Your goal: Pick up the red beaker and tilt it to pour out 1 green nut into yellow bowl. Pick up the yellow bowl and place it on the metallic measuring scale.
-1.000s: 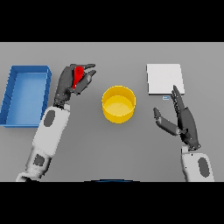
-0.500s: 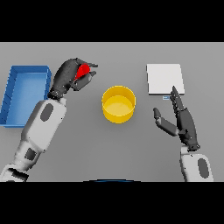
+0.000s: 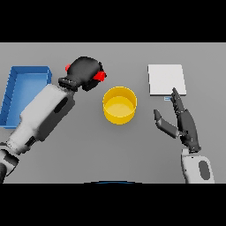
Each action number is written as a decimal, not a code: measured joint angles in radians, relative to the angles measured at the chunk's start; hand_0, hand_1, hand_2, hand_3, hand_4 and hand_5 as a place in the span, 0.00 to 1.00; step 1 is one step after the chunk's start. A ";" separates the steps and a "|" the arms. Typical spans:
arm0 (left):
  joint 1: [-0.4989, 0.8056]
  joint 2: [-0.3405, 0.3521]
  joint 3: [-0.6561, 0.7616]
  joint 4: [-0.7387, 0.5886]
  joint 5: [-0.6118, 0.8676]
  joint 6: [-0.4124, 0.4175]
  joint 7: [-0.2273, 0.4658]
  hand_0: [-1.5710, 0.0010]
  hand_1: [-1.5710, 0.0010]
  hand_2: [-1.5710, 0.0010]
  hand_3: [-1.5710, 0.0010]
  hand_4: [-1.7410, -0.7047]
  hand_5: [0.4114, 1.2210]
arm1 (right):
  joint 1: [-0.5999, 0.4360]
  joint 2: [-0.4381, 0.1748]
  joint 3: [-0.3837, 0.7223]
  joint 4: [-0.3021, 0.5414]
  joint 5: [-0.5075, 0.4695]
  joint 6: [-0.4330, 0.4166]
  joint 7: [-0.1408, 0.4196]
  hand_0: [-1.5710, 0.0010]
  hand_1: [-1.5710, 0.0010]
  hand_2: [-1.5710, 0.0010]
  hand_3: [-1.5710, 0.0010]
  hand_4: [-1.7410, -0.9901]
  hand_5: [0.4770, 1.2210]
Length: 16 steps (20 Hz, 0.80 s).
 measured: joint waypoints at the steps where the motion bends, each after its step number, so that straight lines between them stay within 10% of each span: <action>1: -0.022 0.010 -0.031 0.004 -0.018 -0.037 0.002 0.00 0.00 0.00 0.00 0.13 0.98 | 0.002 -0.001 -0.008 0.006 -0.010 0.002 -0.001 1.00 1.00 1.00 1.00 0.61 0.27; 10: -0.217 0.015 -0.272 0.092 -0.143 -0.241 0.012 0.00 0.00 0.00 0.23 0.03 1.00 | 0.001 0.020 -0.031 0.003 -0.077 0.021 0.005 1.00 1.00 1.00 1.00 0.59 0.17; 16: -0.321 -0.011 -0.426 0.149 -0.221 -0.253 -0.033 0.00 0.00 0.00 0.06 0.01 1.00 | -0.007 0.020 -0.028 0.014 -0.062 0.014 0.004 1.00 1.00 1.00 1.00 0.59 0.16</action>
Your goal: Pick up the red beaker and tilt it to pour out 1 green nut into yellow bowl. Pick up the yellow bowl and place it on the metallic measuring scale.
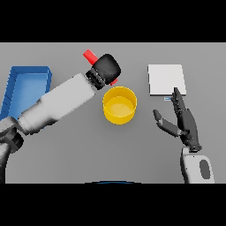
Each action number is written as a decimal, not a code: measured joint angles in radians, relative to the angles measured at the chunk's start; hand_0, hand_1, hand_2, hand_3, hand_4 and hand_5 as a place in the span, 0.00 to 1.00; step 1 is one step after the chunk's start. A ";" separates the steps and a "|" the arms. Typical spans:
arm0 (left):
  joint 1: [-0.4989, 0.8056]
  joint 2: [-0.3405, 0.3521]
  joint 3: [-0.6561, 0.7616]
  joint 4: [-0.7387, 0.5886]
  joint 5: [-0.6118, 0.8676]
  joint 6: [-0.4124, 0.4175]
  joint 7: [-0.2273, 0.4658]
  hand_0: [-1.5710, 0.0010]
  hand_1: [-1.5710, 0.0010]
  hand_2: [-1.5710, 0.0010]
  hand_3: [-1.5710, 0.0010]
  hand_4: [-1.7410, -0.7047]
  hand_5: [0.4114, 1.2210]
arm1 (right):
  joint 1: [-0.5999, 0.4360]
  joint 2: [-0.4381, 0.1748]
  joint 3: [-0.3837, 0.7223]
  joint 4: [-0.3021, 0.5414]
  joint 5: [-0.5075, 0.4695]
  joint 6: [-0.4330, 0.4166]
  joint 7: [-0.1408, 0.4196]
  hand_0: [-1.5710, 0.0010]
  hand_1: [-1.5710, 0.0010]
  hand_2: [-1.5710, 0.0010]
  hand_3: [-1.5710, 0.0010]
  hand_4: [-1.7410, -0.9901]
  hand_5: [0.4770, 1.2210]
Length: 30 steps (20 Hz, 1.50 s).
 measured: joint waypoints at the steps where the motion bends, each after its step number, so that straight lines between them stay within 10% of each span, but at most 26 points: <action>1: -0.014 -0.007 -0.018 0.008 -0.005 -0.008 -0.003 0.00 0.00 0.00 0.05 0.01 1.00 | 0.009 -0.003 0.002 0.000 0.004 0.002 -0.003 1.00 1.00 1.00 1.00 0.59 0.17; 25: -0.278 -0.036 -0.342 0.131 -0.083 -0.027 -0.059 0.00 0.00 0.00 0.00 0.00 0.94 | 0.002 -0.003 0.006 0.009 0.043 -0.028 -0.020 1.00 1.00 1.00 1.00 0.70 0.16; 27: -0.335 -0.021 -0.318 0.162 -0.071 0.014 -0.060 0.00 0.19 0.20 0.00 0.09 0.96 | 0.008 -0.006 0.008 0.004 0.042 -0.021 -0.039 1.00 1.00 1.00 1.00 0.69 0.18; 29: -0.390 0.009 -0.285 0.194 -0.079 0.062 -0.055 0.00 0.12 0.13 0.23 0.06 0.97 | -0.010 -0.006 0.004 -0.003 0.021 -0.011 -0.020 1.00 1.00 1.00 1.00 0.68 0.19; 30: -0.419 0.020 -0.268 0.214 -0.076 0.080 -0.071 0.00 0.10 0.10 0.18 0.11 0.98 | -0.010 -0.008 0.001 0.012 0.018 -0.006 -0.020 1.00 1.00 1.00 1.00 0.67 0.20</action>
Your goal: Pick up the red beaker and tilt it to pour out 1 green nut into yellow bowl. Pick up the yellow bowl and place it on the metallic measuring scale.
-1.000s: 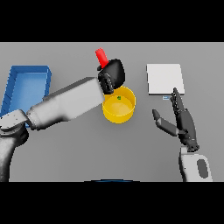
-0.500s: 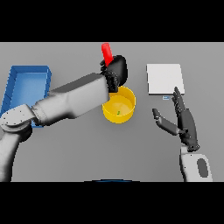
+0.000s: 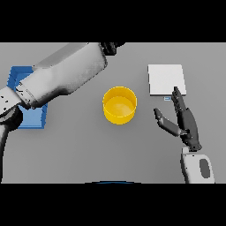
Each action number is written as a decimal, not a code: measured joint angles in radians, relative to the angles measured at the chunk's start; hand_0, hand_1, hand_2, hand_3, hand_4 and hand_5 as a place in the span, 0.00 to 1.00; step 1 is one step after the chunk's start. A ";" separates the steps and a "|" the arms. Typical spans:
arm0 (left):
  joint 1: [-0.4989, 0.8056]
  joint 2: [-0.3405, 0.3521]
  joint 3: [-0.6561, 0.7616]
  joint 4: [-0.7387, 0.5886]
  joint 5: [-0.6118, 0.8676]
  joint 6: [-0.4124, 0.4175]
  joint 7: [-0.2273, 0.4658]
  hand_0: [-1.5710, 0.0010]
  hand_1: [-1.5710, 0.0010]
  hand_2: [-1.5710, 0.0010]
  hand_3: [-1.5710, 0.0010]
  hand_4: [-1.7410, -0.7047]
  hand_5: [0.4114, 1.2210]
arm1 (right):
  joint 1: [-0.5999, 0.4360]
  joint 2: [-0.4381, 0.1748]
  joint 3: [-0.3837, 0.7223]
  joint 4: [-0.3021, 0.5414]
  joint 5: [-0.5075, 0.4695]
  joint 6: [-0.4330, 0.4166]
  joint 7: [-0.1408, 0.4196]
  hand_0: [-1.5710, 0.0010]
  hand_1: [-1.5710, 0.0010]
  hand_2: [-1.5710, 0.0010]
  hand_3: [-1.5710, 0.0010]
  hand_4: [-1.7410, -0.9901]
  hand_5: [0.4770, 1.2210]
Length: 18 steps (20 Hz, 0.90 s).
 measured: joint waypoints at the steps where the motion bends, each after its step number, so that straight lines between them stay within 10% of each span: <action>1: -0.030 0.014 0.022 0.039 0.001 0.034 -0.020 0.00 0.08 0.08 0.15 0.14 0.98 | 0.009 -0.004 0.004 -0.006 0.003 0.004 -0.012 1.00 1.00 1.00 1.00 0.66 0.21; 9: -0.120 0.188 0.400 0.366 0.385 0.047 0.081 0.00 0.01 0.01 0.08 0.06 1.00 | -0.010 -0.016 0.014 -0.002 0.012 0.013 -0.022 1.00 1.00 1.00 1.00 0.57 0.24; 18: 0.095 0.318 0.586 0.447 0.747 0.295 0.235 0.00 0.00 0.00 0.08 0.01 1.00 | -0.023 -0.018 0.025 0.009 0.020 0.018 -0.027 1.00 1.00 1.00 1.00 0.62 0.24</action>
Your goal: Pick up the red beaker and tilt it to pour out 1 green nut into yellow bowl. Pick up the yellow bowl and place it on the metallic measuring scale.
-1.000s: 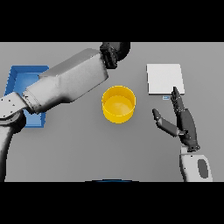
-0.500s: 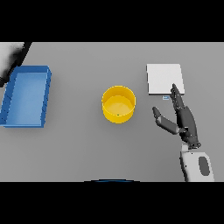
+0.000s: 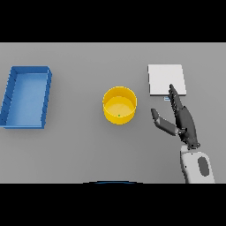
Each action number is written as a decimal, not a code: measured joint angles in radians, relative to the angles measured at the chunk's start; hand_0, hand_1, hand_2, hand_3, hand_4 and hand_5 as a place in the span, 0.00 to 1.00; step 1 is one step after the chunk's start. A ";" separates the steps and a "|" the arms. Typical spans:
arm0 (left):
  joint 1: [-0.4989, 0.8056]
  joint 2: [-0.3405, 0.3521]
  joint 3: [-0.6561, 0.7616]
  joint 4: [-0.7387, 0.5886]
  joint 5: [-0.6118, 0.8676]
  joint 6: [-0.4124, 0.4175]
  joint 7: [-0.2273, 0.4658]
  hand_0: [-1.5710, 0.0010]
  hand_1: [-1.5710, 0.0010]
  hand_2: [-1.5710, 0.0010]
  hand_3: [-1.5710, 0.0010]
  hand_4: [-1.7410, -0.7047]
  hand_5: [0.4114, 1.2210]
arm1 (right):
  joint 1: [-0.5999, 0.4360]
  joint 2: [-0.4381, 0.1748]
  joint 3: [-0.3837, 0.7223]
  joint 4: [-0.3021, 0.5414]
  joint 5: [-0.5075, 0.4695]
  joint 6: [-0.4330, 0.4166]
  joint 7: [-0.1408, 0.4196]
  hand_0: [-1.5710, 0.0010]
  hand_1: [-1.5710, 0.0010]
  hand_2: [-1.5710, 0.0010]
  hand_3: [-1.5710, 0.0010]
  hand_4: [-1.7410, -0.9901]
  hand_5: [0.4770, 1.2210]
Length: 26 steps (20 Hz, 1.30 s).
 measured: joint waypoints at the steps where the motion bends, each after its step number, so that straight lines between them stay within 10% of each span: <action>1: 0.036 0.013 0.002 -0.003 0.025 0.013 0.016 0.00 0.00 0.00 0.07 0.01 1.00 | -0.001 0.003 -0.001 0.004 -0.006 0.002 0.006 1.00 1.00 1.00 1.00 0.62 0.24; 10: 0.371 0.046 0.075 -0.139 0.325 0.180 0.165 0.00 0.00 0.00 0.04 0.00 1.00 | 0.001 -0.013 0.000 0.023 0.012 0.000 -0.029 1.00 1.00 1.00 1.00 0.58 0.30; 19: 0.647 0.180 0.007 -0.576 0.450 0.372 0.306 0.00 0.00 0.00 0.16 0.00 0.91 | -0.001 -0.014 0.010 0.030 0.026 0.002 -0.017 1.00 1.00 1.00 1.00 0.54 0.33; 22: 0.704 0.205 -0.016 -0.669 0.493 0.419 0.330 0.00 0.00 0.00 0.08 0.15 0.68 | 0.008 -0.021 0.008 0.012 0.028 0.000 -0.022 1.00 1.00 1.00 1.00 0.55 0.34; 26: 0.751 0.250 -0.051 -0.769 0.530 0.402 0.332 0.00 0.03 0.10 0.46 0.59 0.45 | -0.003 -0.016 0.010 0.012 0.028 -0.004 -0.025 1.00 1.00 1.00 1.00 0.55 0.34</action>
